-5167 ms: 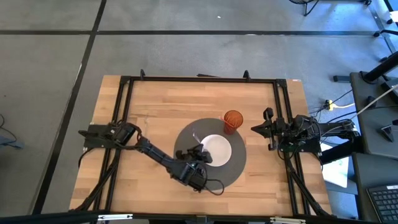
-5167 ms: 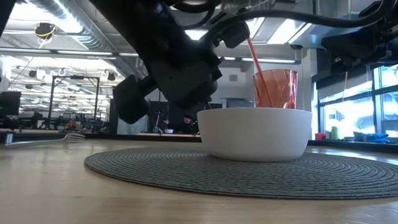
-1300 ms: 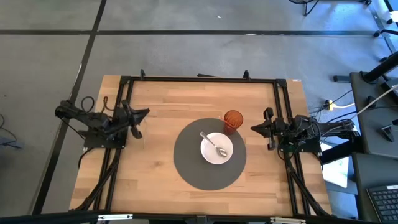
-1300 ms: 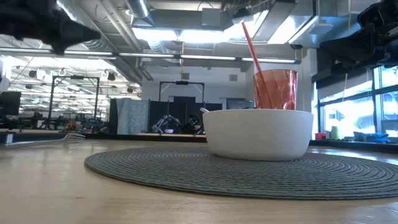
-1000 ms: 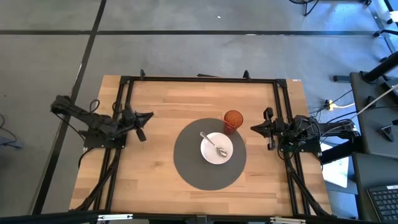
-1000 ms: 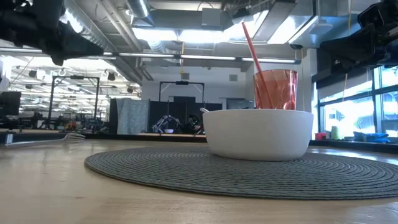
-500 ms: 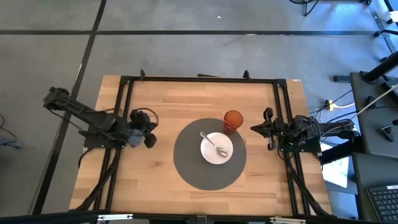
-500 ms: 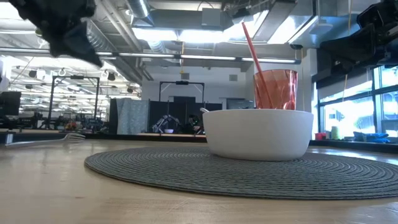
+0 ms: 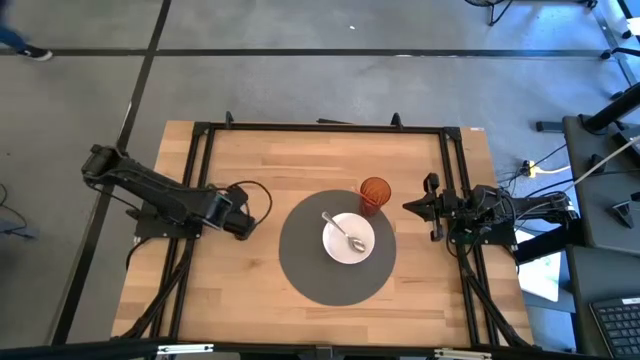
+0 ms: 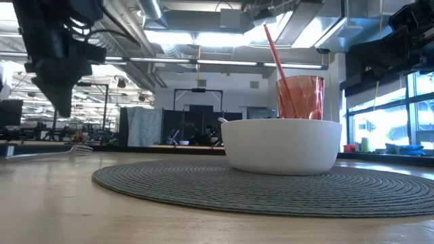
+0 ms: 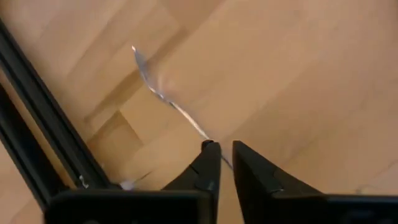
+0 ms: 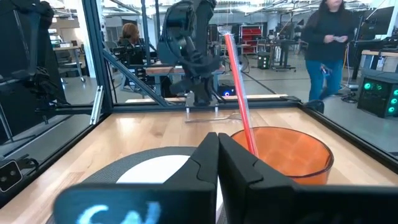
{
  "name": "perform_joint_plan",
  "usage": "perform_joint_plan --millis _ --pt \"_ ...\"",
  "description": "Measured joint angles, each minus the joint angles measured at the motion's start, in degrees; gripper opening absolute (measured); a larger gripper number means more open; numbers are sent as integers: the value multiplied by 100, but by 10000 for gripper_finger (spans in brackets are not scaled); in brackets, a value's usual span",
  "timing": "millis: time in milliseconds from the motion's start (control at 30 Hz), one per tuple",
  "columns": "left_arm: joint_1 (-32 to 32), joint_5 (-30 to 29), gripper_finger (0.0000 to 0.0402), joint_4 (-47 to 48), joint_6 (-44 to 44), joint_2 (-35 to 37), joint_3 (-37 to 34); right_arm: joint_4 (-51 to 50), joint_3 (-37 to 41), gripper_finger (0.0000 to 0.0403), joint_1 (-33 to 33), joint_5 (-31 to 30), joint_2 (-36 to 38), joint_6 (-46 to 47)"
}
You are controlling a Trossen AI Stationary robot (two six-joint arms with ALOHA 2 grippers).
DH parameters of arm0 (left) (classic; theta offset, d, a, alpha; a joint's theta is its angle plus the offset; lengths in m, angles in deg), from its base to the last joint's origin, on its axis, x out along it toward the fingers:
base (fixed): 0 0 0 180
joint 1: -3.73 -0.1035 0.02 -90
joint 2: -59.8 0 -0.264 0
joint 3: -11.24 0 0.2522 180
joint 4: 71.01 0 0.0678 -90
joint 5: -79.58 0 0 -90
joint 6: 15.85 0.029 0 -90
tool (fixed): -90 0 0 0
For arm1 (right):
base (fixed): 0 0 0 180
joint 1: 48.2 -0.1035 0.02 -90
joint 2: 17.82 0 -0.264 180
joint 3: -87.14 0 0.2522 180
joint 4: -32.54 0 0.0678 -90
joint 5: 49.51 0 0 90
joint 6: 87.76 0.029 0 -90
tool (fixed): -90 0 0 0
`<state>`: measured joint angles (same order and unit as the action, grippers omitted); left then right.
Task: Pick & Place Utensil
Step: Put the silver fork into the white bowl on the gray mat
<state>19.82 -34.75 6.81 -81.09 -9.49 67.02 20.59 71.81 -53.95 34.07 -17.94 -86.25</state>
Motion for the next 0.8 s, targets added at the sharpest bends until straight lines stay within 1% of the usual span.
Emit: perform_joint_plan --millis 67,133,267,367,433,500,567,700,800 --pt "-12 137 54 -74 208 -161 0 0 0 6 -2 2 0 0" --pt "-12 121 77 -245 288 -291 2 2 0 6 -2 2 0 0" --pt "-54 170 133 -702 324 -478 2 2 0 6 -2 0 -1 -1" --pt "-269 232 173 -721 344 -605 4 2 0 6 1 0 0 0" --pt "-479 223 190 -685 300 -683 4 2 0 6 0 0 0 0" --pt "-714 210 197 -692 301 -734 4 2 0 6 1 2 0 -2" --pt "-941 197 195 -691 301 -798 3 2 0 6 -2 0 0 -2" --pt "-1402 221 175 -820 460 -855 -116 0 0 6 -2 2 -1 -2" --pt "-1573 523 158 -1264 722 -852 -366 0 0 6 1 1 -2 -4"
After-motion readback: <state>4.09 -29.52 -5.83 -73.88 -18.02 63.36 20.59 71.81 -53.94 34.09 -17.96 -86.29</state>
